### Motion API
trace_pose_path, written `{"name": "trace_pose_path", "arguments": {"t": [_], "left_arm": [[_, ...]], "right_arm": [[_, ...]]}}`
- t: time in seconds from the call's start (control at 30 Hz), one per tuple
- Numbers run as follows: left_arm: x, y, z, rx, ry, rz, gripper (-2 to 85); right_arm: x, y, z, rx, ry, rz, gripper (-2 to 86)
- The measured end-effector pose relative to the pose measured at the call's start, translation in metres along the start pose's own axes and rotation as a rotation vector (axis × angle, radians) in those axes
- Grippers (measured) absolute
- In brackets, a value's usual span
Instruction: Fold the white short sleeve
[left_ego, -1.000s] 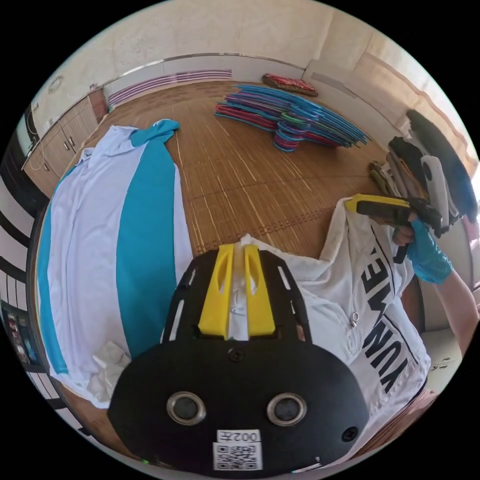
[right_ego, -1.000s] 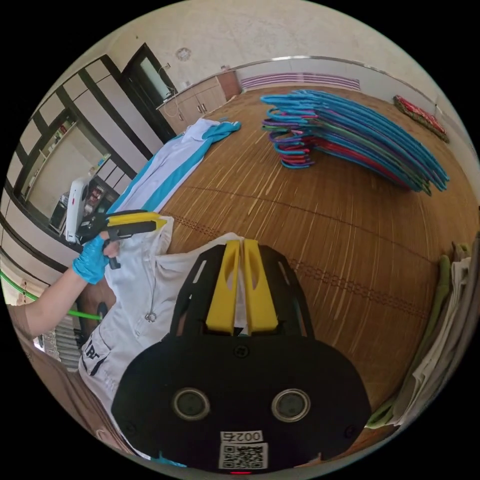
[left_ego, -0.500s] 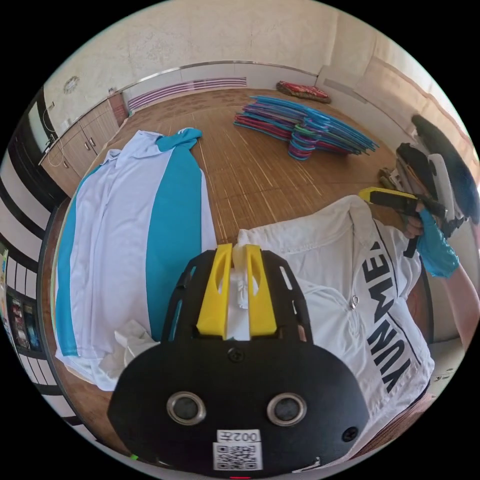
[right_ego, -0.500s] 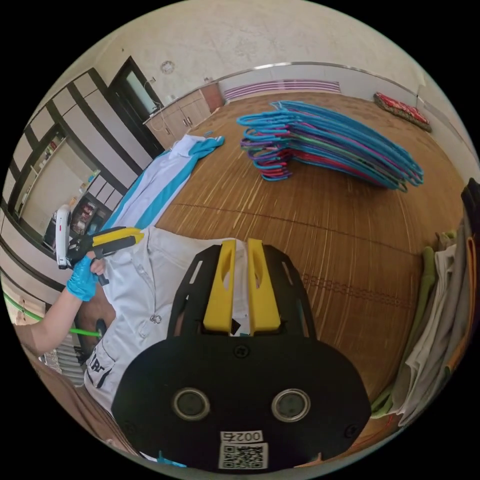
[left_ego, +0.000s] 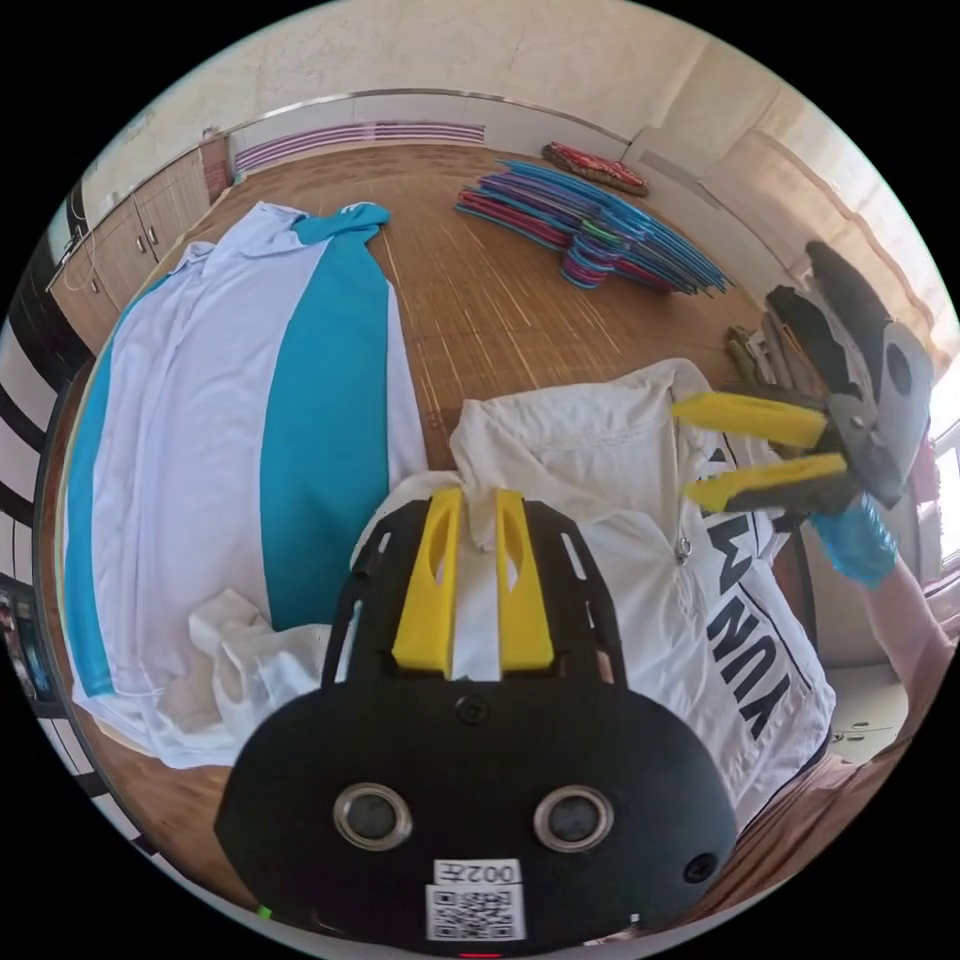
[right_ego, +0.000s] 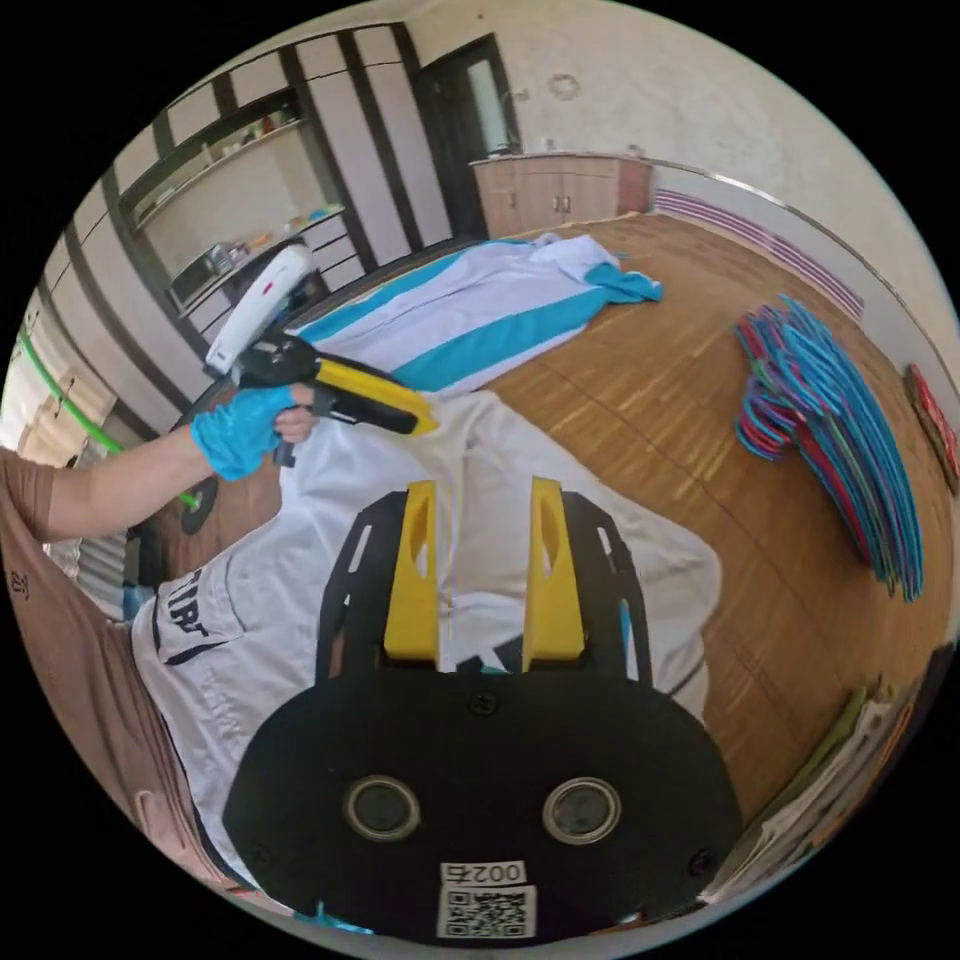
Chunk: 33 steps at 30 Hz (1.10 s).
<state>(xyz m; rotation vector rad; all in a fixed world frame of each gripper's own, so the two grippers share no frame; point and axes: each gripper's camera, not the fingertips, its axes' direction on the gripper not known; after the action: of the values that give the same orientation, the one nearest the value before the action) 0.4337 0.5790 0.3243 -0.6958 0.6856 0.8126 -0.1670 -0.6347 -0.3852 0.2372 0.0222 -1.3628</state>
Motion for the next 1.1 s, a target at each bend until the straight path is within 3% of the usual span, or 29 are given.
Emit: {"name": "trace_pose_path", "arguments": {"t": [0.17,0.37,0.57,0.77,0.9,1.1], "left_arm": [[-0.002,-0.004,-0.002,0.029,0.017,0.020,-0.8],[-0.007,-0.011,-0.014,0.063,0.088,0.018,-0.8],[-0.011,-0.007,-0.017,0.099,0.076,0.035,0.8],[-0.008,-0.001,-0.001,0.100,-0.084,0.114,4.9],[-0.007,0.003,0.022,0.038,-0.080,0.128,1.8],[-0.001,0.022,0.025,0.048,-0.065,0.125,-0.8]], "right_arm": [[-0.066,-0.023,0.066,-0.046,0.078,-0.126,13.9],[-0.083,-0.051,0.115,-0.018,0.219,-0.045,9.7],[-0.051,-0.064,0.118,0.064,0.209,0.090,0.4],[0.004,-0.068,0.117,0.116,0.127,0.251,-0.3],[0.042,-0.064,0.133,0.108,0.023,0.399,-0.1],[0.067,-0.062,0.171,-0.006,0.042,0.477,3.1]]}}
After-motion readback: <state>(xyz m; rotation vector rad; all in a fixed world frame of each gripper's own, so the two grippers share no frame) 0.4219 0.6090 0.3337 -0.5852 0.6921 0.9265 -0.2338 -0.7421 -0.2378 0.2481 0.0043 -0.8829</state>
